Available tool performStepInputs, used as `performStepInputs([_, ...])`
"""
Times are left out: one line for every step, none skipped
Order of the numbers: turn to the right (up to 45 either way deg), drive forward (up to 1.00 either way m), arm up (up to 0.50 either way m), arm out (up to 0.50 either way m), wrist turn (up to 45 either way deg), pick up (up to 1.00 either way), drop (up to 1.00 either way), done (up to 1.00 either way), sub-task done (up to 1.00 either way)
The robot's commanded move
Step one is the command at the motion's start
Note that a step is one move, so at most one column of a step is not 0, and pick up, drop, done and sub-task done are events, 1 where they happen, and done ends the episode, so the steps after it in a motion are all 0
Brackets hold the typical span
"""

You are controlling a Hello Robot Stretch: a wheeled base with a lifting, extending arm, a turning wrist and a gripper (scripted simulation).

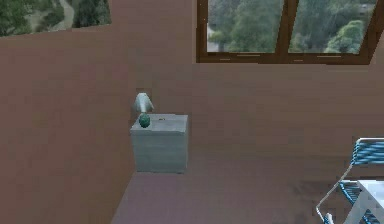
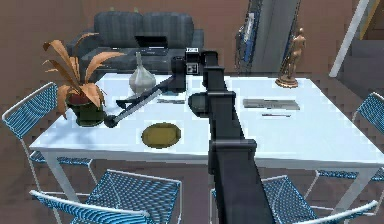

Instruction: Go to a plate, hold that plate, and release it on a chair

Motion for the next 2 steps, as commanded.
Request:
performStepInputs([0.0,0.00,0.00,0.00,45.0,0.00,0.00,0.00,0.00])
performStepInputs([0.0,0.00,0.00,0.00,18.0,0.00,0.00,0.00,0.00])
